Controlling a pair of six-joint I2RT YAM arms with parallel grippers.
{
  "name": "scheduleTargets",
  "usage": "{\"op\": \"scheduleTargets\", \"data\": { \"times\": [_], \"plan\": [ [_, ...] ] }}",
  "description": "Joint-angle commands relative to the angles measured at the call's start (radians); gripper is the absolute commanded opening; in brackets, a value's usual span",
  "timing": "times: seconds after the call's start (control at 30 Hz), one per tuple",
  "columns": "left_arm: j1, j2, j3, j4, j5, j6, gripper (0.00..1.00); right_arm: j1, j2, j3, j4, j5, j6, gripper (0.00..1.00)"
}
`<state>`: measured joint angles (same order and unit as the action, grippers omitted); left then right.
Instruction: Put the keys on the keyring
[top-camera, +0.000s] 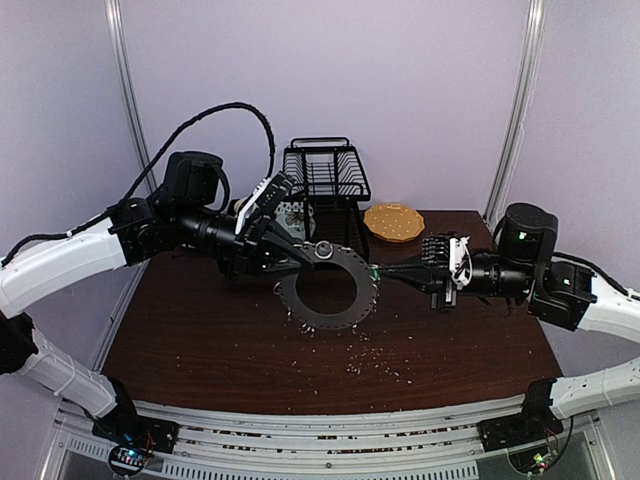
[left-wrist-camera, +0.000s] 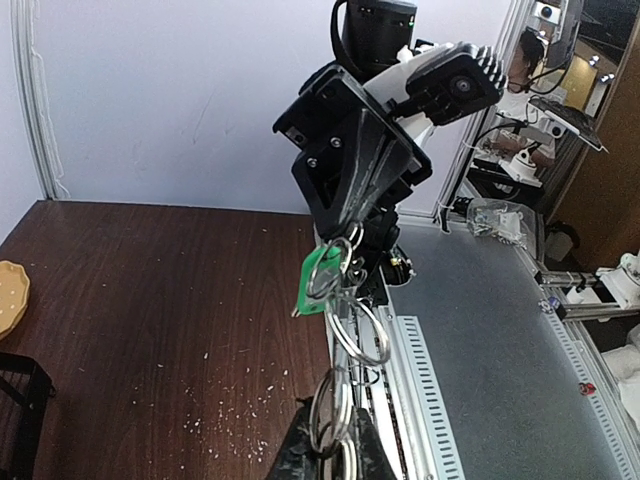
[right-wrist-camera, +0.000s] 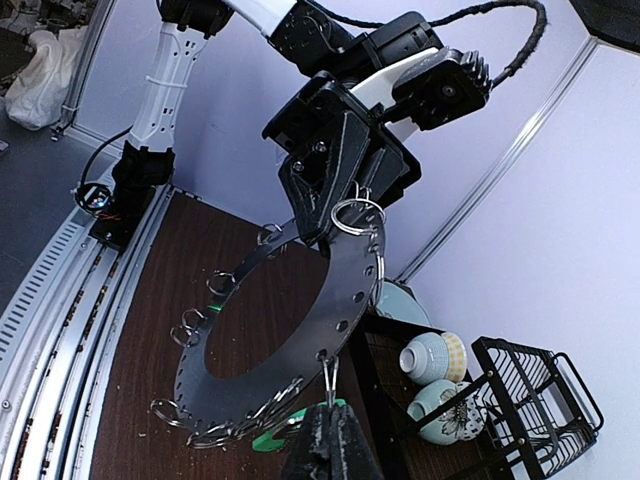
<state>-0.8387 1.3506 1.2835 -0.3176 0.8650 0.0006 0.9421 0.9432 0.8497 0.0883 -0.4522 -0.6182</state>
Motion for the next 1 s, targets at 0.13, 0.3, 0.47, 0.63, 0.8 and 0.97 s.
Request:
{"op": "scheduleTargets", "data": {
  "times": [0.13, 0.3, 0.47, 0.63, 0.8, 0.97],
  "plan": [
    [0.027, -0.020, -0.015, 0.148, 0.136, -0.064, 0.00, -0.011, 0.051, 0.031, -0.066, 0.065, -0.112, 0.00],
    [0.026, -0.039, -0.018, 0.142, 0.109, -0.049, 0.00, -0.015, 0.102, 0.064, -0.142, 0.073, -0.112, 0.00],
    [0.027, -0.031, -0.008, 0.095, 0.056, -0.005, 0.00, -0.015, 0.163, 0.150, -0.243, -0.059, -0.115, 0.00],
    [0.026, -0.032, -0.001, 0.056, -0.010, 0.031, 0.00, -0.011, 0.230, 0.223, -0.370, -0.055, -0.110, 0.00],
    [0.026, -0.017, -0.041, 0.154, 0.049, -0.039, 0.00, 0.007, 0.224, 0.204, -0.265, -0.015, -0.077, 0.00],
    [0.026, -0.021, -0.040, 0.111, 0.019, 0.005, 0.00, 0.004, 0.270, 0.267, -0.336, -0.041, -0.073, 0.00]
  ]
}}
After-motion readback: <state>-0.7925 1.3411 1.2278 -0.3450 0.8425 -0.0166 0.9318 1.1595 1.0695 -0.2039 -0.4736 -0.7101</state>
